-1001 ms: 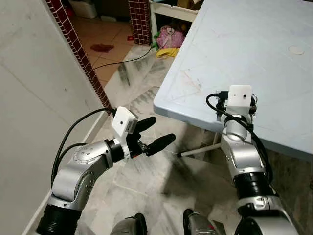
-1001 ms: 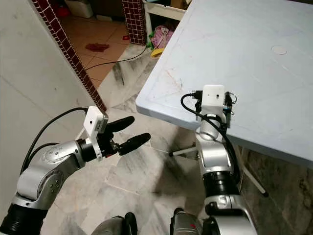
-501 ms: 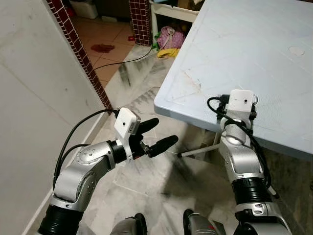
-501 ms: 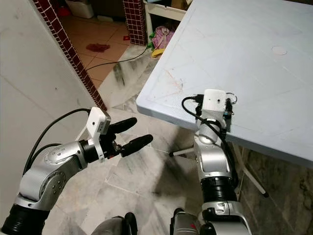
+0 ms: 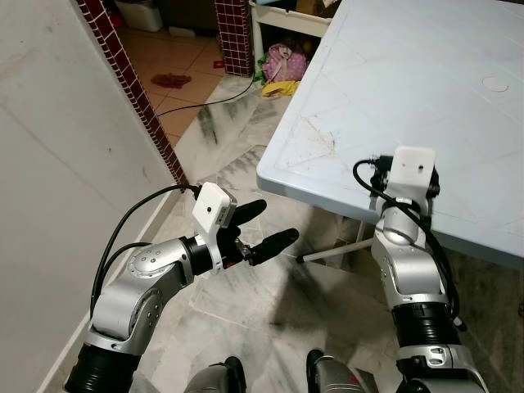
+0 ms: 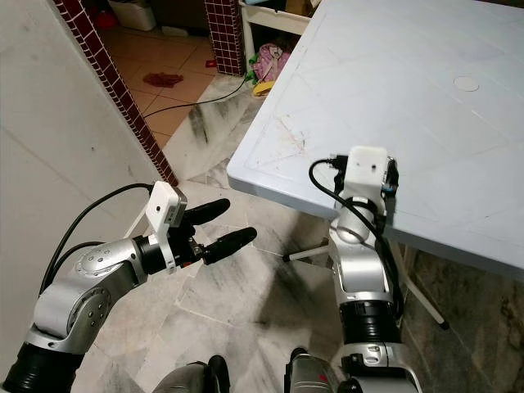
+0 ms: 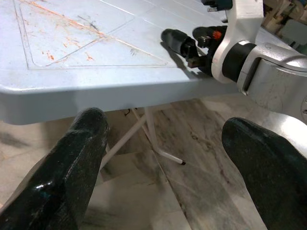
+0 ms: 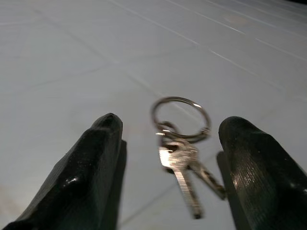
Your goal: Hang keys on a hook
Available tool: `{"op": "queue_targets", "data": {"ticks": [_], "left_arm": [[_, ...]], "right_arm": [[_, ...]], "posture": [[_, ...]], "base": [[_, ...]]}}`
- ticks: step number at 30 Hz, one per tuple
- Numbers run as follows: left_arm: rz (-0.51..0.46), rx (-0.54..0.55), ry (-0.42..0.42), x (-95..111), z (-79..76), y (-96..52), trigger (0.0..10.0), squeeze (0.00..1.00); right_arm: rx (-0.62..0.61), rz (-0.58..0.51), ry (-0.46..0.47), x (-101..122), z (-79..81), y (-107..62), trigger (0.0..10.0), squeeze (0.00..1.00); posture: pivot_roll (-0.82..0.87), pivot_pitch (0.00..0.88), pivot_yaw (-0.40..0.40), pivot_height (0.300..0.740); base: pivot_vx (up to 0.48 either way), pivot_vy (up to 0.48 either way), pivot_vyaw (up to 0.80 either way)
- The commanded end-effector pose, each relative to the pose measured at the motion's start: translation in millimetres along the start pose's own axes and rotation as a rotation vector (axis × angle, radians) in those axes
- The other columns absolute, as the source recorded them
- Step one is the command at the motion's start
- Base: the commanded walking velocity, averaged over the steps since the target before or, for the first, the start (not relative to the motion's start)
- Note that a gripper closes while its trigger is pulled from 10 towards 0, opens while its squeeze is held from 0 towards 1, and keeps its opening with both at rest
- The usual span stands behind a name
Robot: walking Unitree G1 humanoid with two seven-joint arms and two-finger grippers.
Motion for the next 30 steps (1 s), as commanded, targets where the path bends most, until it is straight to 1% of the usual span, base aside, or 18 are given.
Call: {"op": "queue_targets", "data": {"ticks": [1, 2, 3, 4, 5, 6, 7, 8, 13, 20, 30], "left_arm": [[0.012, -0.002, 0.007, -3, -0.8, -1.2, 10.0, 0.0], [0.012, -0.002, 0.007, -3, -0.8, -1.2, 10.0, 0.0], [0.013, -0.002, 0.008, -3, -0.8, -1.2, 10.0, 0.0], [0.013, -0.002, 0.008, -3, -0.8, -1.1, 10.0, 0.0], [0.014, -0.002, 0.009, -3, -0.8, -1.1, 10.0, 0.0], [0.015, -0.002, 0.01, -3, -0.7, -1.1, 10.0, 0.0], [0.015, -0.002, 0.011, -3, -0.6, -1.1, 10.0, 0.0], [0.016, 0.0, 0.014, -3, -0.4, -1.4, 10.0, 0.0], [0.018, 0.005, 0.019, -3, 0.5, -2.3, 10.0, 0.0], [0.022, 0.007, 0.023, -3, 0.8, -3.0, 10.0, 0.0], [0.026, 0.008, 0.027, -4, 1.8, -3.2, 10.0, 0.0]], "right_arm": [[-0.004, 0.043, 0.027, -5, -0.8, 2.2, 10.0, 0.0], [-0.004, 0.043, 0.027, -5, -0.8, 2.2, 10.0, 0.0], [0.0, 0.061, 0.051, -7, -0.5, 3.1, 10.0, 0.0], [0.004, 0.073, 0.066, -8, 0.0, 4.0, 9.1, 0.0], [0.007, 0.08, 0.076, -9, 0.4, 4.6, 9.1, 0.0], [0.012, 0.093, 0.095, -11, 1.0, 5.5, 1.5, 0.0], [0.016, 0.1, 0.106, -11, 1.4, 6.1, 1.5, 0.0], [0.023, 0.105, 0.116, -12, 1.6, 8.2, 0.0, 0.0], [0.043, 0.123, 0.137, -13, 1.9, 12.7, 0.0, 0.0], [0.039, 0.14, 0.147, -17, -2.2, 16.6, 0.0, 0.0], [0.06, 0.166, 0.153, -23, 2.0, 14.4, 0.0, 0.0]], "posture": [[-0.07, 0.228, 0.085, 0.74], [-0.07, 0.228, 0.085, 0.74], [-0.07, 0.227, 0.085, 0.74], [-0.07, 0.227, 0.086, 0.74], [-0.07, 0.227, 0.086, 0.74], [-0.07, 0.226, 0.086, 0.74], [-0.07, 0.226, 0.086, 0.74], [-0.06, 0.225, 0.086, 0.74], [-0.06, 0.225, 0.086, 0.74], [-0.06, 0.224, 0.086, 0.74], [-0.06, 0.22, 0.089, 0.74]], "base": [[0.0, 0.0, 0.0], [0.0, 0.0, 0.0], [0.0, 0.0, 0.0], [0.0, 0.0, 0.0], [0.0, 0.0, 0.0], [0.0, 0.0, 0.0], [0.0, 0.0, 0.0], [0.0, 0.0, 0.0], [0.0, 0.0, 0.0], [0.0, 0.0, 0.0], [0.0, 0.0, 0.0]]}}
Point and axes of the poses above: a point about 5 cm out from each wrist's last joint towards the gripper, its own y axis pointing out of the wrist towards the gripper, its own x axis along the axis of the wrist's last joint, z = x × y, the point moved 3 cm from there along y, pointing out of the wrist towards the gripper, and after that the axes turned 15 degrees about -y, right-handed, at the moved point
